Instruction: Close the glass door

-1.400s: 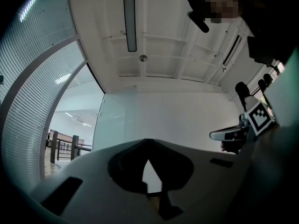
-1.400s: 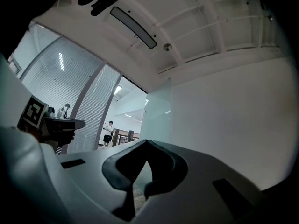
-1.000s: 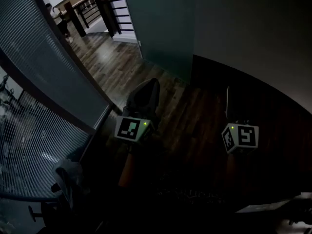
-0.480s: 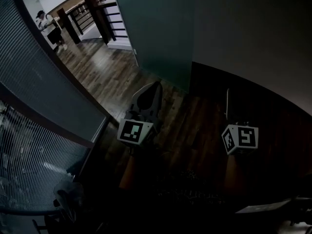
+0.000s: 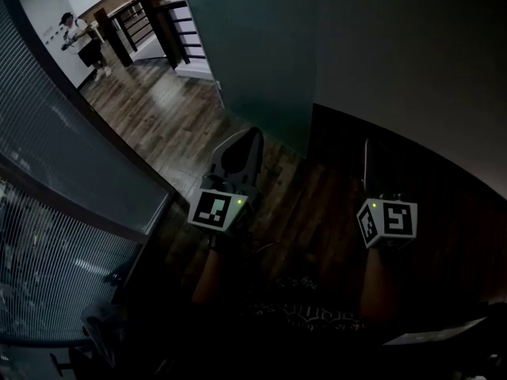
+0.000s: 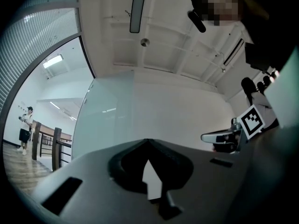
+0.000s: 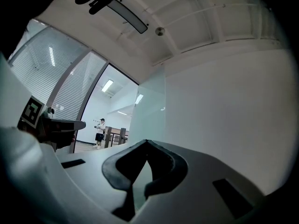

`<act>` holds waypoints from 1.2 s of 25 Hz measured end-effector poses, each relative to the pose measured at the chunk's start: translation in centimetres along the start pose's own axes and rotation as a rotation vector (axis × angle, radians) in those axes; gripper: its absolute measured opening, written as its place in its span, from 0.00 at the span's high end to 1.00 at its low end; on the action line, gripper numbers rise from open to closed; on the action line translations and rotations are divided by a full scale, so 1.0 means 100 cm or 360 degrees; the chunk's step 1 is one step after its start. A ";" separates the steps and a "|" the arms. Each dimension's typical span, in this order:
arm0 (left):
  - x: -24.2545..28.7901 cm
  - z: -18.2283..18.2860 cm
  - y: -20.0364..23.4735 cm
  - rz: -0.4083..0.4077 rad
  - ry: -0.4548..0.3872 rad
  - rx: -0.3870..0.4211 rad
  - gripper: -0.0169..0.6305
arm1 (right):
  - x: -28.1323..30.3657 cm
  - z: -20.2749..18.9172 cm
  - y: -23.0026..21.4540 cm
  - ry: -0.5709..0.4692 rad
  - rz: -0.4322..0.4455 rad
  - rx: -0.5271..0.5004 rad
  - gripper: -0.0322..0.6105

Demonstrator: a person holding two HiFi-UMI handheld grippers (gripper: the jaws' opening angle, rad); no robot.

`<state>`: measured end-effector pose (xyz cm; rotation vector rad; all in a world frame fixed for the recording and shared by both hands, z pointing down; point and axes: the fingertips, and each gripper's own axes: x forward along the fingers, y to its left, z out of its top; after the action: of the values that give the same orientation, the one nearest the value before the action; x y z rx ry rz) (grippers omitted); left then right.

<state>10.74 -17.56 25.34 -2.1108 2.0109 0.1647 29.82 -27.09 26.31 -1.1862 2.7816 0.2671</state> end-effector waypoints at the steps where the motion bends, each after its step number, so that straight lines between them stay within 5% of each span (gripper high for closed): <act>1: 0.011 -0.002 0.001 0.0013 0.0006 0.0011 0.97 | 0.009 -0.002 -0.007 0.0003 0.0010 0.0004 0.95; 19: 0.125 -0.054 0.059 0.0279 0.0079 0.0035 0.97 | 0.148 -0.047 -0.078 0.0012 0.0170 0.0043 0.95; 30: 0.212 -0.074 0.119 0.0201 0.0051 0.0044 0.97 | 0.254 -0.070 -0.088 0.0010 0.0161 0.0048 0.95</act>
<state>-0.44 -40.35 26.61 -1.9831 2.1530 0.1237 18.45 -52.41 27.92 -1.0429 2.8447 0.2298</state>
